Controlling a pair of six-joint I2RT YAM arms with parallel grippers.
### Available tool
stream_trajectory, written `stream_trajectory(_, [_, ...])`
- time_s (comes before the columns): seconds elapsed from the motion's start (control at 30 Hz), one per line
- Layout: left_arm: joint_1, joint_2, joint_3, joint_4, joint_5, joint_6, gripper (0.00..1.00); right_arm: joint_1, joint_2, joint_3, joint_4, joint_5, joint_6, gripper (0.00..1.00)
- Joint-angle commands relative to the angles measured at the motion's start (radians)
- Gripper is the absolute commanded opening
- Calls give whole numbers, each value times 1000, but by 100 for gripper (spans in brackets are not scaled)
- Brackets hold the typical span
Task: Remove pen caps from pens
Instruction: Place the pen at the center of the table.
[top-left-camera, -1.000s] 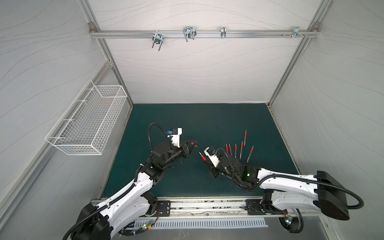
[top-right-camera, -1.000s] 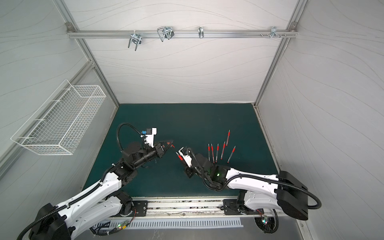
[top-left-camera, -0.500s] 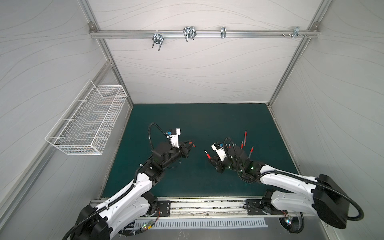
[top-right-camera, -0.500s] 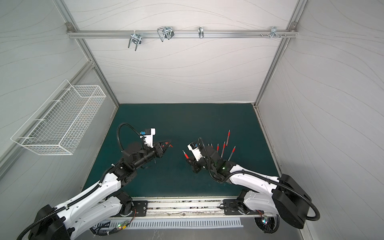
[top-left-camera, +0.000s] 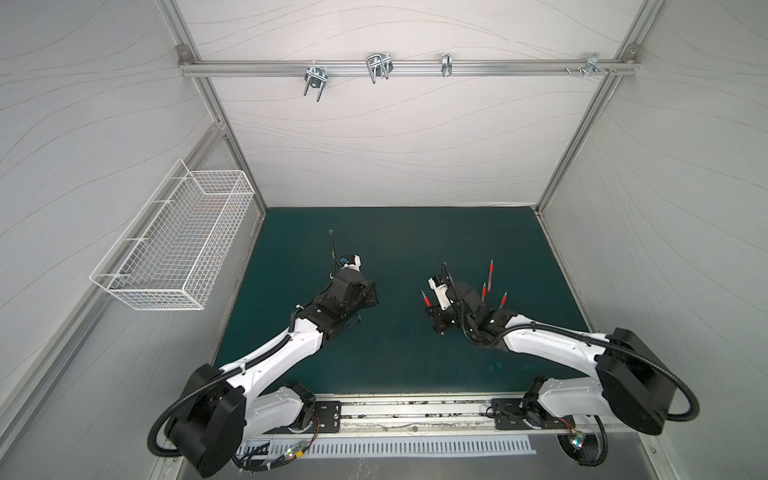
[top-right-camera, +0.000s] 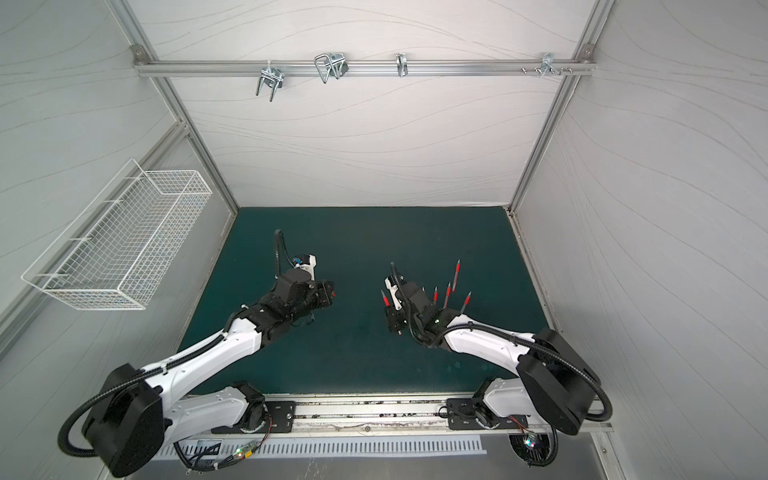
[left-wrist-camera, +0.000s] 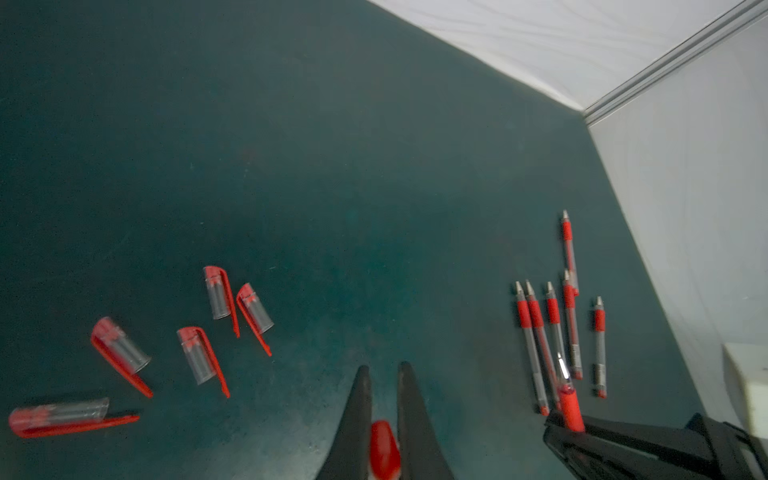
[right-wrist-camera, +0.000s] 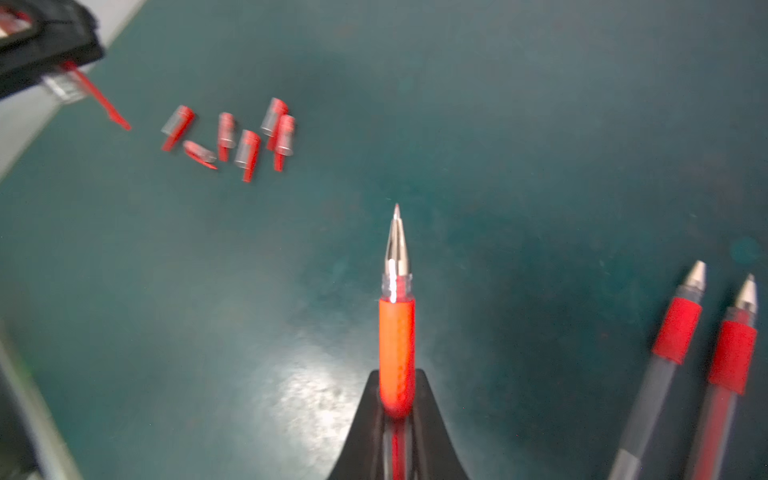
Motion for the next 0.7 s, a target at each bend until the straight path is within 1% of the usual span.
stream_trajectory(0.0, [5, 69, 69, -57, -26, 9, 0, -26, 43, 38, -70, 35, 42, 0])
stream_trajectory(0.3, [9, 305, 175, -112, 30, 35, 0, -137, 176, 76, -112, -60, 98, 0])
stream_trajectory(0.53, [19, 461, 257, -155, 29, 61, 0, -167, 210, 89, -138, -54, 111, 0])
stream_trajectory(0.67, [25, 518, 289, -184, 23, 62, 0, -174, 229, 99, -147, -55, 111, 0])
